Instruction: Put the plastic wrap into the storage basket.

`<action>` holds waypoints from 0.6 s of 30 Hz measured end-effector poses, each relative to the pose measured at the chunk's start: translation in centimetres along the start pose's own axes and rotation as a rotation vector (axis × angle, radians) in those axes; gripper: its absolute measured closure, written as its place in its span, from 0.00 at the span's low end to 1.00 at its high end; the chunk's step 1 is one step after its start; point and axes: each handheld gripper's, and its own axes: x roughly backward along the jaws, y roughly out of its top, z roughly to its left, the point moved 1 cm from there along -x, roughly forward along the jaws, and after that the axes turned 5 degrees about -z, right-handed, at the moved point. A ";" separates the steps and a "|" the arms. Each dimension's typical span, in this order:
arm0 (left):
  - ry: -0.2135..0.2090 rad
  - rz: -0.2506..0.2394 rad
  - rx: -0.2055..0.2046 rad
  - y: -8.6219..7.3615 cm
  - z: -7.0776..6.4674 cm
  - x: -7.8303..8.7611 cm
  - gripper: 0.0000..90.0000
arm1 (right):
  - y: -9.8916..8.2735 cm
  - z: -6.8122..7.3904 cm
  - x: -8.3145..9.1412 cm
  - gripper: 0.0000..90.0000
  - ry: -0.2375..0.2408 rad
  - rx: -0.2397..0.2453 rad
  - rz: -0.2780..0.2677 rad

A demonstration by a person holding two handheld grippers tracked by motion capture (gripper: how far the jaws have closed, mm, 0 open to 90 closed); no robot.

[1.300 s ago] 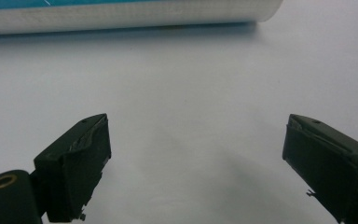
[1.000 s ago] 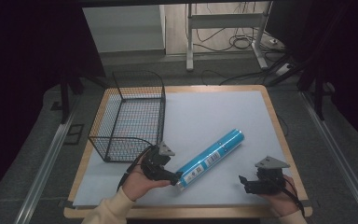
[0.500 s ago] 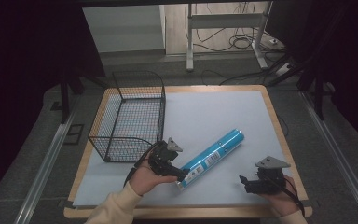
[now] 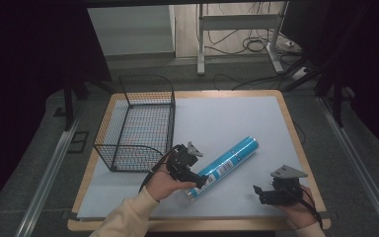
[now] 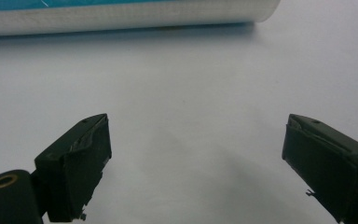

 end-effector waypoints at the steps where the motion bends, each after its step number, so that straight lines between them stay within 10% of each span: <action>1: 0.001 0.002 -0.002 0.1 0.0 -0.1 0.17 | 0.0 0.0 0.0 0.09 0.001 0.004 0.000; 18: 0.007 0.036 -0.023 1.8 -0.1 -1.2 0.17 | 0.0 0.0 0.0 0.09 0.001 0.002 -0.006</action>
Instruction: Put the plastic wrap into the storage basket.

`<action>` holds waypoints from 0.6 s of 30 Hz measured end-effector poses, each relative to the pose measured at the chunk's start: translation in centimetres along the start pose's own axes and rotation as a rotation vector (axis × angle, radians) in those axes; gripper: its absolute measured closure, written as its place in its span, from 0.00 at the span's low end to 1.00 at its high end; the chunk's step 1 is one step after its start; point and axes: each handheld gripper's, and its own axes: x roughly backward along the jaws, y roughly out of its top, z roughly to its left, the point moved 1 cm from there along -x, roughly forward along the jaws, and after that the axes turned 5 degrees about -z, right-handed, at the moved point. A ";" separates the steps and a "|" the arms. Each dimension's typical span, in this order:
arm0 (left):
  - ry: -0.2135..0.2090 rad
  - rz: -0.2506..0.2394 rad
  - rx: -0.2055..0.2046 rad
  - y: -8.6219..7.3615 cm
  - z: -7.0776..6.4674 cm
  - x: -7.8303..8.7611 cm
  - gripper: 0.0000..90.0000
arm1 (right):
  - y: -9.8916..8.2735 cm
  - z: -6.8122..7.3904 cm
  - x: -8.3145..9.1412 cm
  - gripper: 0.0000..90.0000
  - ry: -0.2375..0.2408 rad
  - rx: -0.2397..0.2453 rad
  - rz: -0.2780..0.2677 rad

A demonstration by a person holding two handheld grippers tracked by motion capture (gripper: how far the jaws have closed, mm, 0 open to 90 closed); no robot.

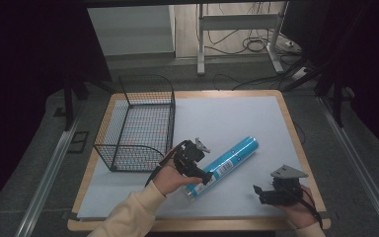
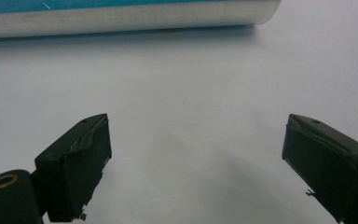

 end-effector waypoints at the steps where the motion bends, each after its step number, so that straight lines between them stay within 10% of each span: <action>1: -0.002 0.001 0.000 0.1 0.0 -0.1 0.17 | 0.0 0.0 0.0 0.09 0.001 0.000 0.002; 18: -0.010 0.030 -0.019 2.0 -0.5 -1.9 0.17 | 0.0 0.0 0.0 0.09 0.003 -0.002 0.000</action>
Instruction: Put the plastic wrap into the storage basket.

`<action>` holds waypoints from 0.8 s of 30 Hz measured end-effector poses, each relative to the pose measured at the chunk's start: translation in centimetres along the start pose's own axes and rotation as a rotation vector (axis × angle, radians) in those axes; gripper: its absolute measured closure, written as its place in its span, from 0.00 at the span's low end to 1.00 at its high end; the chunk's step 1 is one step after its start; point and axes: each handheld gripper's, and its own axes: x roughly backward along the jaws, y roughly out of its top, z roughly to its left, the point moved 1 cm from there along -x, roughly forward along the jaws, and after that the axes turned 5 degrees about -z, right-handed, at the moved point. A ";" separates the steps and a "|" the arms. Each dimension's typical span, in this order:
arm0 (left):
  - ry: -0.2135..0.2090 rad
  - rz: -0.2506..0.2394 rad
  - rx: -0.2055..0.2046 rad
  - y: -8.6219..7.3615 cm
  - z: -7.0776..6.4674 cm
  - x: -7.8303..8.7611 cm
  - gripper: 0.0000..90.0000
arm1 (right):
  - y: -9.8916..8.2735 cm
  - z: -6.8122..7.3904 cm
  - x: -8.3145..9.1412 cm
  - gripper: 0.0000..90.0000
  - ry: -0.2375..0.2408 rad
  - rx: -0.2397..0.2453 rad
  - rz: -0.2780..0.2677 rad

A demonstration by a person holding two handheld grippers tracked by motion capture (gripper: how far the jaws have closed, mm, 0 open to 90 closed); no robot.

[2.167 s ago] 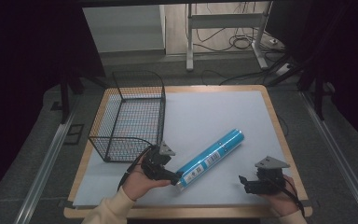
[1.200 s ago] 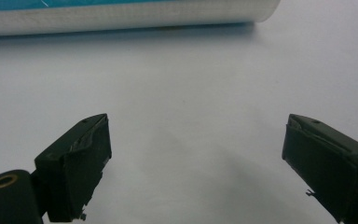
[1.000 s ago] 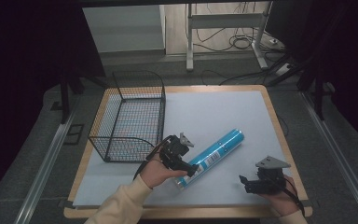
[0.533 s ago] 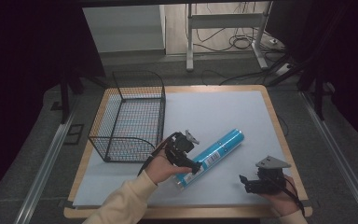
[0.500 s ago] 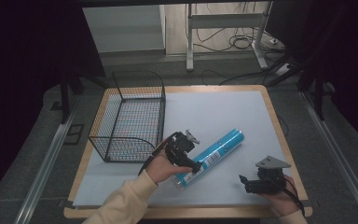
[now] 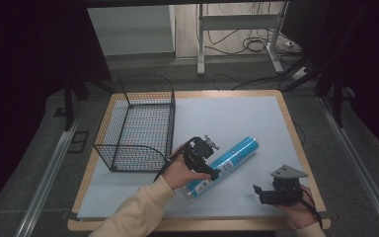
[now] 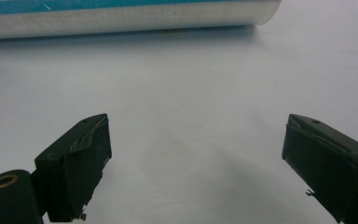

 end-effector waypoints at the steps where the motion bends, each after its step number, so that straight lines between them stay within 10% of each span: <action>1: -0.001 0.003 0.000 0.1 -0.1 -0.2 0.17 | 0.0 0.0 0.0 0.09 0.000 0.000 0.000; 24: -0.020 0.095 -0.039 2.8 -0.7 -4.2 0.16 | 0.0 0.0 -0.1 0.09 0.002 -0.001 -0.001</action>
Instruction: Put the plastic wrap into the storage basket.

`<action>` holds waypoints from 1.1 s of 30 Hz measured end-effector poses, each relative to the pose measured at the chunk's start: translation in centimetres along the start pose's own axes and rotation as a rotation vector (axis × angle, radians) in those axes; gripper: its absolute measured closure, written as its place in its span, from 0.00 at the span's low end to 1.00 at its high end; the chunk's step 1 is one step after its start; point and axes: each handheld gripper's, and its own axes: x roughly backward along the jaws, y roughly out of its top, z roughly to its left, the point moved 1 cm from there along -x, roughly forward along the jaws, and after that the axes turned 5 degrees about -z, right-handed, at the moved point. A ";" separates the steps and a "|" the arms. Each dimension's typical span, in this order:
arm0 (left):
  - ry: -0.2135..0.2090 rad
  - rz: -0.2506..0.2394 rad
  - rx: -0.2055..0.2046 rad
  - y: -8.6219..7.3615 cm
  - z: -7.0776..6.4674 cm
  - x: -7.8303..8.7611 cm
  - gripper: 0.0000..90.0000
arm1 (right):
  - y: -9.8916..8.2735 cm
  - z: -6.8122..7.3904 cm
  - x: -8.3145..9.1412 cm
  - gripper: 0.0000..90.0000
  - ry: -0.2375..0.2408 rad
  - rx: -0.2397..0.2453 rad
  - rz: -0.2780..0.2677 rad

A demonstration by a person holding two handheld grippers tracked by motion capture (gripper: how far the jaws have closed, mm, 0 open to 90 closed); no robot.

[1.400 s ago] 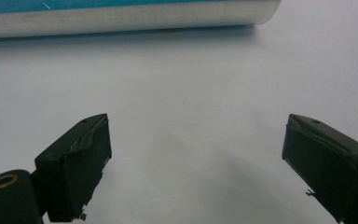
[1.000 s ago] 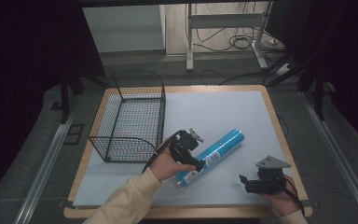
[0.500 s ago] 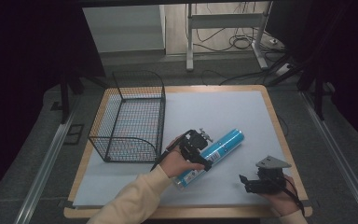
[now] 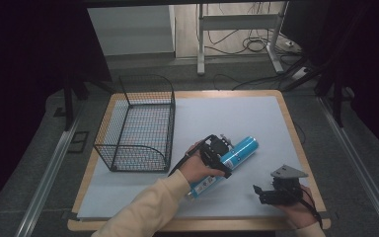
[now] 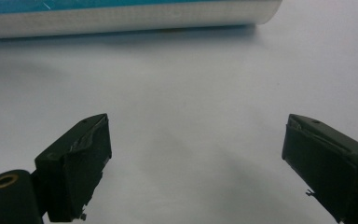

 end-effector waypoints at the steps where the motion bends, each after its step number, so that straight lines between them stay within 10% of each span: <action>1: 0.001 0.008 0.000 0.1 0.1 -0.3 0.16 | 0.0 0.0 0.0 0.09 0.000 0.000 0.000; 33: -0.028 0.124 -0.004 0.9 0.2 -4.5 0.27 | 0.0 0.0 0.0 0.09 0.001 0.005 -0.002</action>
